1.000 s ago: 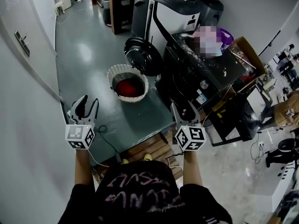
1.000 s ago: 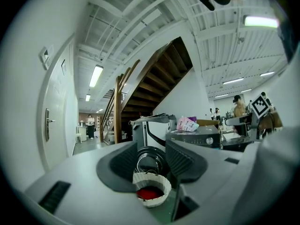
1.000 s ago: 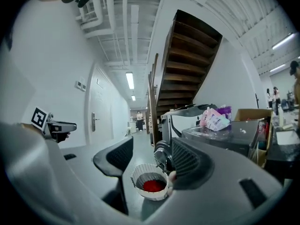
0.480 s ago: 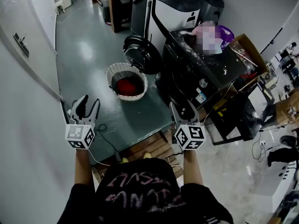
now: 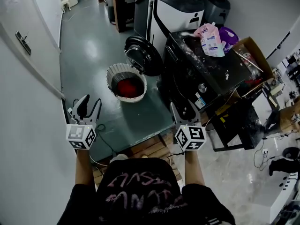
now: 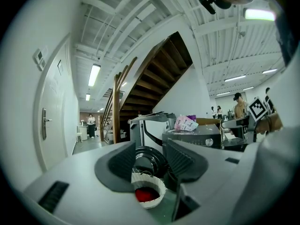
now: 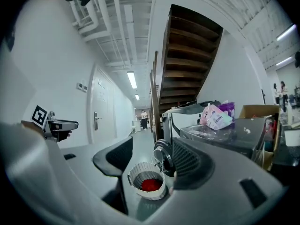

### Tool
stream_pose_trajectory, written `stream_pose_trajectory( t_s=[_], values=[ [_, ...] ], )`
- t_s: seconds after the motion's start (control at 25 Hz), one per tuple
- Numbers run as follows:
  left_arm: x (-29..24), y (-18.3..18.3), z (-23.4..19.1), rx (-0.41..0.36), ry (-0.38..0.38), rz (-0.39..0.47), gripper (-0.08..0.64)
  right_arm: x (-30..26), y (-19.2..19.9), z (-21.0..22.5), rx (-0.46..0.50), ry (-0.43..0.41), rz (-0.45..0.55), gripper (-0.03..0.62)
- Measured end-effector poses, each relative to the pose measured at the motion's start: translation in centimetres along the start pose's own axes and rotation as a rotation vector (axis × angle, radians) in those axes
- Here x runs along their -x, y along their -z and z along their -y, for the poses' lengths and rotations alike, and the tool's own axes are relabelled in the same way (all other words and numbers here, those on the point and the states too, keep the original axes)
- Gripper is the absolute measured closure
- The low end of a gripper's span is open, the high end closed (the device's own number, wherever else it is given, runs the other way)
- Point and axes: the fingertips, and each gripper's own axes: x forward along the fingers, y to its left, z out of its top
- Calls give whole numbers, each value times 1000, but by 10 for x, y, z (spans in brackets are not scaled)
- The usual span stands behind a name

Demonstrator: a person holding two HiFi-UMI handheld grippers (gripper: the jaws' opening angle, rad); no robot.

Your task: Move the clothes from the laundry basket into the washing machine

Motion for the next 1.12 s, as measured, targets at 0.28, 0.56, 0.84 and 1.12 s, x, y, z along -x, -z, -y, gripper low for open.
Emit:
stream_pose_trajectory(
  t_s=[0.28, 0.56, 0.84, 1.12],
  values=[
    [-14, 2, 16, -44, -11, -47, 351, -15, 7, 25, -33, -18, -18, 325],
    [-31, -2, 7, -55, -24, -62, 351, -37, 18, 28, -60, -38, -37, 324],
    [-59, 12, -13, -37, -26, -91, 351, -70, 20, 36, -73, -18, -34, 324],
    [-108, 9, -60, -14, 1, -87, 351, -126, 20, 30, -47, 21, -68, 324]
  ],
)
